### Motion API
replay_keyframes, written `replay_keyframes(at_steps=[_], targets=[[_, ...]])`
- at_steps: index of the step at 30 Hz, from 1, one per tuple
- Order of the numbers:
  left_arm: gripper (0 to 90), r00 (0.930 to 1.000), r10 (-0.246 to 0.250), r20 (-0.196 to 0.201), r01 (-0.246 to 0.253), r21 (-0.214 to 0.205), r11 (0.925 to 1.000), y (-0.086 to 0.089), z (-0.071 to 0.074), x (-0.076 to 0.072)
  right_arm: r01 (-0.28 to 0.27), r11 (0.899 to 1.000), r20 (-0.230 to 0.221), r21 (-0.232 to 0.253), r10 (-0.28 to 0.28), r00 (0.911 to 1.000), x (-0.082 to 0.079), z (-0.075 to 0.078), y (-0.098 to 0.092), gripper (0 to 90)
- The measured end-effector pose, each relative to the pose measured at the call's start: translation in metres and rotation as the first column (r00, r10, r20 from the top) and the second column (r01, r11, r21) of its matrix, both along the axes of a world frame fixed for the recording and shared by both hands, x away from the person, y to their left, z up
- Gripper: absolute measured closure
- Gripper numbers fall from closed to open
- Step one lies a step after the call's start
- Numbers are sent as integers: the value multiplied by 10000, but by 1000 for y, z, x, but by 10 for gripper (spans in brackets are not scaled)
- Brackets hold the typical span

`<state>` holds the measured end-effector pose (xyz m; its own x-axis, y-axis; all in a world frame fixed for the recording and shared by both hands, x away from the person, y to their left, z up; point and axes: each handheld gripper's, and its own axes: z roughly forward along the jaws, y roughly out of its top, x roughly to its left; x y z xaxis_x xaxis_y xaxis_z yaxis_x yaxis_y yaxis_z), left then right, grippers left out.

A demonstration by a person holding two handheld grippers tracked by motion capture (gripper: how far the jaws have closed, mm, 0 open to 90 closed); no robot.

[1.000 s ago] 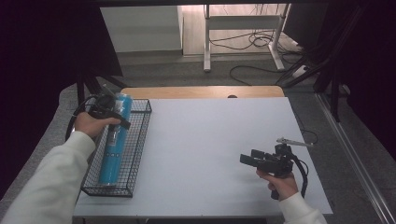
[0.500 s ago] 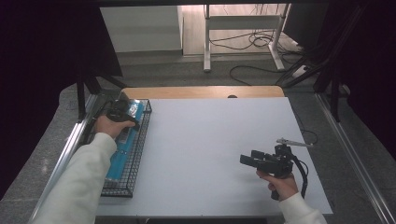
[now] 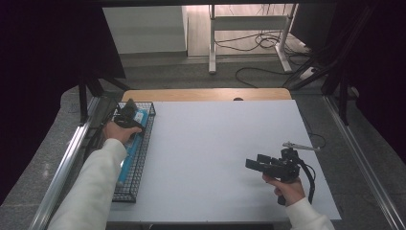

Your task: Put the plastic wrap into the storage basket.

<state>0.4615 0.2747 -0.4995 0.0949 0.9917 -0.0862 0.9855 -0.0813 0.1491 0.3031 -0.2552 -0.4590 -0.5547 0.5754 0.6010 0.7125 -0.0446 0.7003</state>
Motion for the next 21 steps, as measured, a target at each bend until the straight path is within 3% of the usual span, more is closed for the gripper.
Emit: replay_keyframes(at_steps=[6,10,16,21], targets=[[306,9999,-149,40,148,81,9999,0,-1,0,-12,10000,5,-9,12,10000,0,0,-1,103],[193,9996,-34,284,36,-68,10000,4,9,-1,-45,10000,-1,18,45,10000,0,0,0,103],[135,9956,-2,942,42,-421,9991,5,22,-9,-53,9999,-27,100,53,10000,3,-1,-1,103],[122,9858,-155,1671,297,-831,9961,5,39,-22,-154,9998,-81,126,155,9998,6,-2,0,103]])
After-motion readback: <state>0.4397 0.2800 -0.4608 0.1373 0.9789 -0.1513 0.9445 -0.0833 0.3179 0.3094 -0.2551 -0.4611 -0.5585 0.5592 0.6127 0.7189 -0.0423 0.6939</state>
